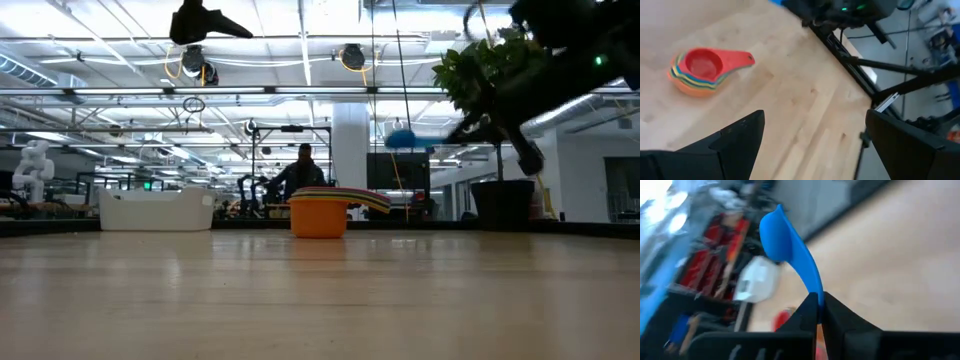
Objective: Nest measuring cups in basket
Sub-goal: Stack the blue measuring cup into the red measuring cup
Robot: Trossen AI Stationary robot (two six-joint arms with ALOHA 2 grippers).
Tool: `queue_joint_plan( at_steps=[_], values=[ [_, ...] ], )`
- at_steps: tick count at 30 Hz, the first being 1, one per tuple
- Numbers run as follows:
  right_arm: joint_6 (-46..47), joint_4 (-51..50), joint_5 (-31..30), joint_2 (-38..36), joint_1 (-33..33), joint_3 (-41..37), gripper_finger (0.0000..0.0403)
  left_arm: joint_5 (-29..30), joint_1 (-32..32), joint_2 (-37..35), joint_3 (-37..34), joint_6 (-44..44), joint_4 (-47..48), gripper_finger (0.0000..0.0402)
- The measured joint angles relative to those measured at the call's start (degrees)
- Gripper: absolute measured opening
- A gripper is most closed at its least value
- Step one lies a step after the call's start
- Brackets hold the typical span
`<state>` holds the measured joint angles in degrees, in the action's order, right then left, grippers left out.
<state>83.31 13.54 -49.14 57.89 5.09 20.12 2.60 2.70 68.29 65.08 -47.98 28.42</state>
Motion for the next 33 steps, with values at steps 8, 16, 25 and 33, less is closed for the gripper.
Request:
queue_joint_plan(
  at_steps=[8, 16, 25, 33],
  values=[
    [-31.04, 10.23, -0.33, -5.85, 0.34, 7.02, 0.0, -5.84, -1.25, 0.02, 0.0, -19.76, -5.01, 0.0351],
    [-58.68, -2.32, 4.64, -4.21, 0.78, 27.86, 0.0, -9.15, -2.25, 0.02, 0.0, -9.92, -25.35, 0.0351],
    [-79.64, -15.63, 16.62, -0.42, 3.27, 42.9, 0.0, -7.93, -0.56, -0.43, 0.0, 10.53, -35.9, 0.0351],
    [-79.21, -15.97, 25.31, 0.07, 4.18, 43.28, 0.0, 4.53, 5.17, -1.42, 0.02, 37.16, -31.54, 0.0351]
  ],
)
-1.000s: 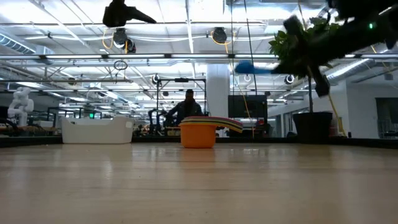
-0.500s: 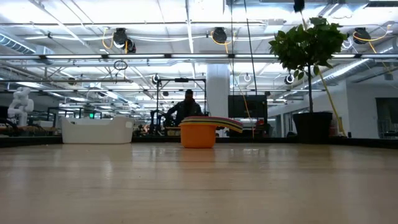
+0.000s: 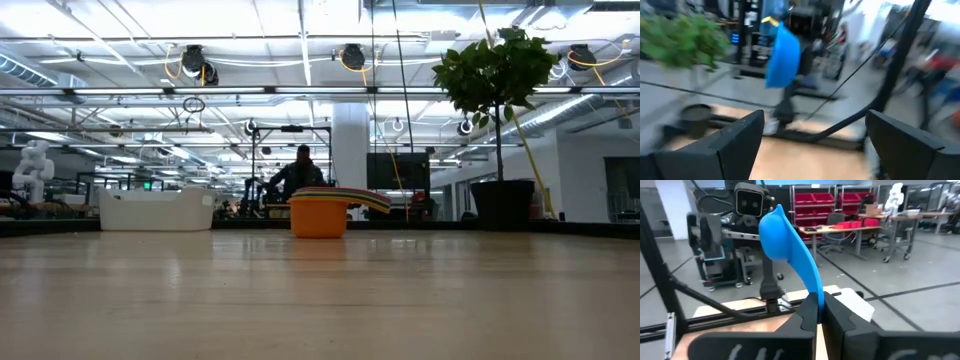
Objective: Nest measuring cups in basket
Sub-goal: Stack the blue measuring cup into the red measuring cup
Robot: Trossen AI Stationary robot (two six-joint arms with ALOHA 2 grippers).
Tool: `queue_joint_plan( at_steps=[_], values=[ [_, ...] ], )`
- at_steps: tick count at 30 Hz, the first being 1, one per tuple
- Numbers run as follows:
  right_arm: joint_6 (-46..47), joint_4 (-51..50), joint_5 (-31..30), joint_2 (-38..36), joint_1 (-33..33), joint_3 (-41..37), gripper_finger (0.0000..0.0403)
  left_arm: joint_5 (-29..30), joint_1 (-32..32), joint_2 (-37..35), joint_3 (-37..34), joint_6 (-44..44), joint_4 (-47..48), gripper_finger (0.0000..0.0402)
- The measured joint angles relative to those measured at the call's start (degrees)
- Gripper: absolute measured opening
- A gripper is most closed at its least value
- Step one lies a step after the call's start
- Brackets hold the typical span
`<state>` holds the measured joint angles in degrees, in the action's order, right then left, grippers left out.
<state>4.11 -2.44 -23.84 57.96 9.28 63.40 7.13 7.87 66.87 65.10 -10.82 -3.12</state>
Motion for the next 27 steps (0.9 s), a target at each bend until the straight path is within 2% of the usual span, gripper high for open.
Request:
queue_joint_plan(
  at_steps=[4, 9, 17, 27],
  values=[
    [1.15, -0.92, 1.82, 0.33, 0.0, 0.0, 0.0, 7.06, 1.93, 0.09, 0.0, 10.18, 3.55, 0.0351],
    [1.21, -2.86, 5.93, 1.73, -0.04, 0.0, 0.0, 12.55, 2.43, 0.09, 0.0, 14.89, 4.61, 0.0351],
    [2.74, -2.2, 6.35, 5.77, -0.07, 0.0, 0.0, 14.44, 2.43, 0.07, 0.0, 17.36, 4.89, 0.0351],
    [3.07, -2.13, 6.38, 6.23, -0.51, 0.0, 0.0, 14.93, 2.45, 0.07, 0.0, 19.16, 6.28, 0.0351]
  ],
)
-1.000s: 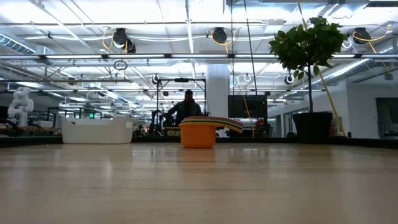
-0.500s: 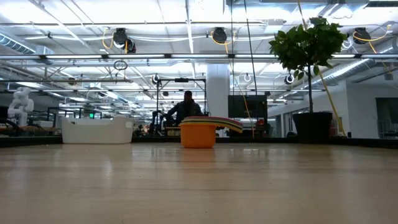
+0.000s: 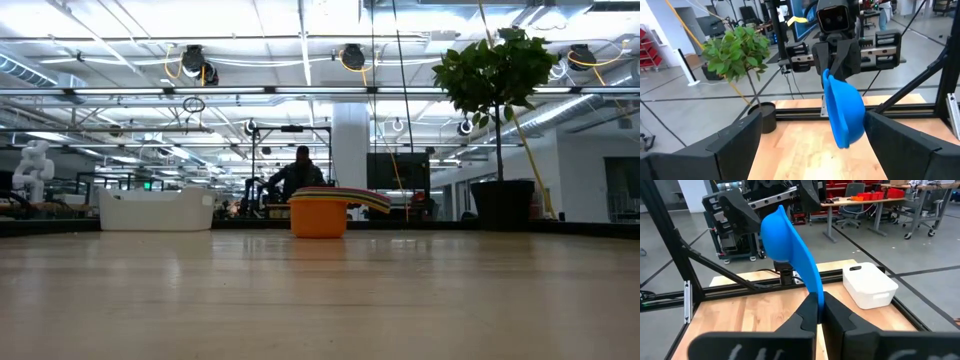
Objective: Nest measuring cups in basket
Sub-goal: Stack the blue measuring cup into the red measuring cup
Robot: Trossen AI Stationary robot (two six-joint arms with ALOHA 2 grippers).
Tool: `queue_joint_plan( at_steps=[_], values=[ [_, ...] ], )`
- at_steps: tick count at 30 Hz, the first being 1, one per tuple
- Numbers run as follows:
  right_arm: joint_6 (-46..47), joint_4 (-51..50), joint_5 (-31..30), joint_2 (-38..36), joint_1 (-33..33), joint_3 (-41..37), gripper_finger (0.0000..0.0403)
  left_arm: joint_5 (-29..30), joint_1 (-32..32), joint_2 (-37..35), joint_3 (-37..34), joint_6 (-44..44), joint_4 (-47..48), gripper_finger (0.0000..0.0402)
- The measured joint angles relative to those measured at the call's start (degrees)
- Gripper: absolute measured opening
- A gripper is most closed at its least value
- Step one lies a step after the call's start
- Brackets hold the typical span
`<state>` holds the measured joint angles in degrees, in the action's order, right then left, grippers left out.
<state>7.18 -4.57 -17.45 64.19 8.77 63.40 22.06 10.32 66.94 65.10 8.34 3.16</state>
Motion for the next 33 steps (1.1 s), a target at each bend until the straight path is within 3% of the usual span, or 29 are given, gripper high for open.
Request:
queue_joint_plan(
  at_steps=[9, 20, 33],
  values=[
    [0.43, -0.01, -0.07, -0.05, -0.54, 0.0, 0.0, 3.75, 0.0, 0.0, 0.0, -0.48, 1.26, 0.0339],
    [1.15, 0.0, 2.55, -0.05, -2.79, 0.0, 0.0, 5.1, 0.0, 0.0, 0.0, -5.49, 3.62, 0.0212],
    [-0.06, 0.01, 2.68, -0.05, -2.88, 0.0, 0.0, 3.12, 0.0, 0.0, 0.0, -6.62, 3.99, 0.0119]
  ],
)
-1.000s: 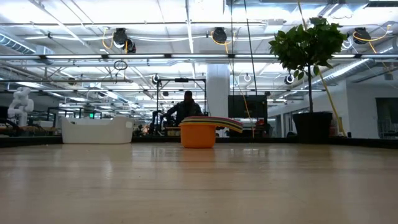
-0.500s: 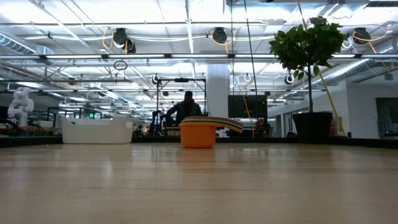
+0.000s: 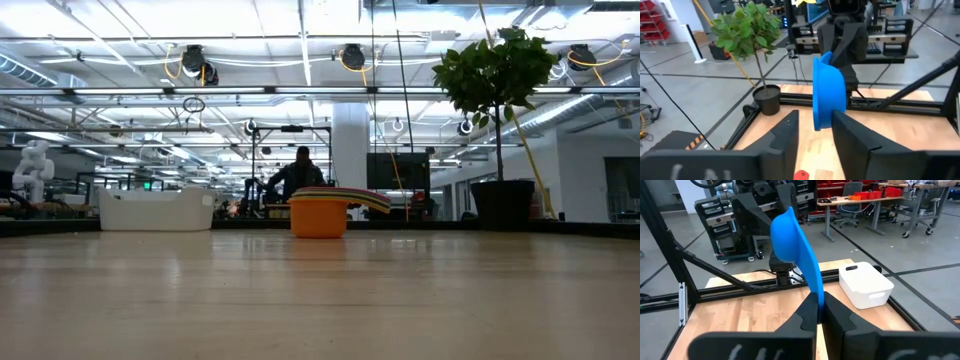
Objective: Nest measuring cups in basket
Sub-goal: Stack the blue measuring cup into the red measuring cup
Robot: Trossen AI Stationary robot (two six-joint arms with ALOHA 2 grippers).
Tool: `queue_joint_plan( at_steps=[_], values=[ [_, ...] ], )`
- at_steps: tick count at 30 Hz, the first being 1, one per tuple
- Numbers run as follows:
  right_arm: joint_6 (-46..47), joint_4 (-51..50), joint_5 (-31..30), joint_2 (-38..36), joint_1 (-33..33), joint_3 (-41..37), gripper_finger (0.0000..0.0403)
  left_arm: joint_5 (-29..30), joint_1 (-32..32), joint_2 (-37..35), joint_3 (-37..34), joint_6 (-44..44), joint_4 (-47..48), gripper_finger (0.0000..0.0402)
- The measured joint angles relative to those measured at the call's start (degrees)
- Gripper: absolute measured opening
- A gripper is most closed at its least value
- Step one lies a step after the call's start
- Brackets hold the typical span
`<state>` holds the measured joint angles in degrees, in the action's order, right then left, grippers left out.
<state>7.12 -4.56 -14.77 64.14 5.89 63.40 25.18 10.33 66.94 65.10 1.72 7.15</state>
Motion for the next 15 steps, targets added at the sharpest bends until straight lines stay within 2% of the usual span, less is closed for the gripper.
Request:
queue_joint_plan(
  at_steps=[10, 15],
  values=[
    [-0.56, -0.11, 0.0, -0.02, 0.02, 0.0, 0.0, -2.57, -0.02, 0.0, 0.0, -0.88, 1.3, 0.0012],
    [-0.58, -0.13, 0.01, -0.02, 0.02, 0.0, 0.0, -2.68, -0.07, 0.0, 0.0, -1.53, 1.3, 0.0014]
  ],
)
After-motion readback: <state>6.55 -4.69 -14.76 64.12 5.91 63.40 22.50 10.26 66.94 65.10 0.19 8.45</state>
